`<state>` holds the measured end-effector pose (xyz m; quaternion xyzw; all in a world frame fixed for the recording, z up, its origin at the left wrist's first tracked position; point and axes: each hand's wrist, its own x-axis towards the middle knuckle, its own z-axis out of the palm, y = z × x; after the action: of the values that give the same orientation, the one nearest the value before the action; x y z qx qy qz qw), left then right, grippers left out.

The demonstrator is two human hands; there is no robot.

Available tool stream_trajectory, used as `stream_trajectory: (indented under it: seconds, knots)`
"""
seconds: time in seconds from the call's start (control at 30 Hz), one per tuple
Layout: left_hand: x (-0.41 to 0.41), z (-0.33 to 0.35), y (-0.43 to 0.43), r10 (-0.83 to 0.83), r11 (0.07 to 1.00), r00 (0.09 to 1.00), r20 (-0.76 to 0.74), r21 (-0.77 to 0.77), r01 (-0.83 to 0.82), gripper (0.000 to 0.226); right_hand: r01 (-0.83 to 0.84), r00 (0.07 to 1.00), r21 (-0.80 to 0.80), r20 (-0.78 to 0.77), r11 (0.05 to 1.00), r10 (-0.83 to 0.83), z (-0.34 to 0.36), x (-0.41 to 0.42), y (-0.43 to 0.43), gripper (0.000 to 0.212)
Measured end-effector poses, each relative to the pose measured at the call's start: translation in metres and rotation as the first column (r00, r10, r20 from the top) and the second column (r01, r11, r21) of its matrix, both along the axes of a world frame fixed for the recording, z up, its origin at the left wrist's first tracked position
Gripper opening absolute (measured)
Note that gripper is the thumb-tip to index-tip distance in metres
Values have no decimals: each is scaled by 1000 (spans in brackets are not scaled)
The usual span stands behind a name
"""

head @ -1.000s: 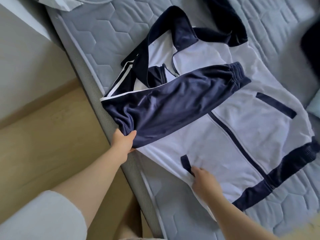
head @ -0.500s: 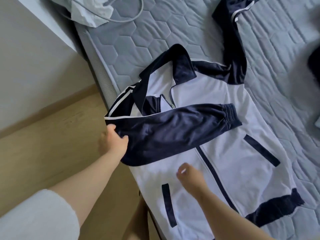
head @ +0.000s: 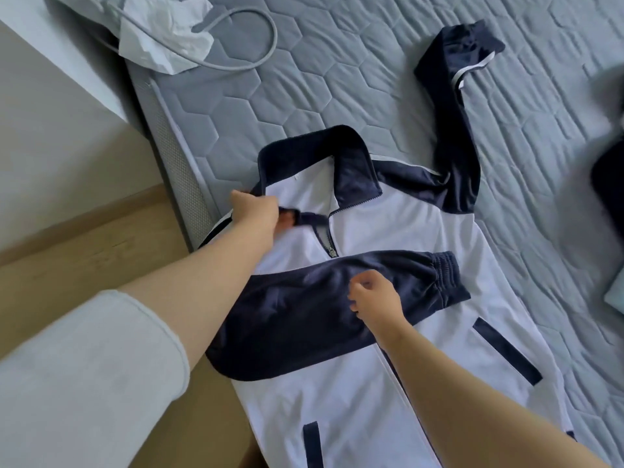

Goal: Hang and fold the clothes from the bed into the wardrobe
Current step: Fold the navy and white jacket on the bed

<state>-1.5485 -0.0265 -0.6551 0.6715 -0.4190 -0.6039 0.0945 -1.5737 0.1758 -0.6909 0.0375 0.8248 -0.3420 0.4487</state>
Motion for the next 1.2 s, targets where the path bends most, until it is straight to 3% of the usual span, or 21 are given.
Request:
stream_trajectory:
  seconds: [0.03,0.07,0.13,0.2,0.27,0.33,0.37,0.5,0.57,0.67,0.83,0.97,1.1,1.2]
  knots:
    - [-7,3,-7,168,983,962,-214,108,-147,52,34,999,-3,-9,999,-34,0,-5,0,14]
    - [-12,6,-11,245,964,897,-368,188,-186,61,54,998,-4,-19,999,-54,-1,-11,1,14]
    - [-19,15,-7,83,990,880,-468,142,-18,77,74,997,-7,-33,997,-74,0,-25,2,12]
    - [-19,17,13,-318,948,886,-337,-97,303,80,92,994,-12,-60,996,-93,1,-41,4,12]
    - [-10,8,44,-662,698,748,49,-324,639,71,95,991,-4,-98,995,-95,2,-56,8,13]
    - [2,0,80,-696,429,567,440,-379,820,53,65,988,33,-142,997,-59,5,-68,21,15]
    - [8,-2,99,-676,359,506,535,-360,861,45,42,987,53,-159,998,-33,4,-72,31,18]
    - [26,-10,175,-737,340,413,535,-235,911,37,-3,978,149,-207,989,35,5,-82,86,14]
    - [34,-18,207,-763,375,397,511,-150,915,42,-12,972,205,-227,979,60,4,-89,114,25]
    - [49,-28,255,-756,354,327,567,-65,933,50,-67,972,263,-202,963,123,4,-97,163,39]
    - [74,-33,347,-790,363,278,546,52,930,65,-271,945,476,-32,837,325,18,-97,260,55]
    - [92,-38,403,-880,124,-2,475,235,964,105,-295,955,425,98,856,280,11,-88,313,62]
    - [113,-49,435,-792,-113,-311,525,374,920,114,-293,954,385,62,875,292,-1,-78,325,44]
    - [122,-53,448,-742,-82,-306,597,372,925,106,-292,953,320,21,901,301,-8,-76,334,22]
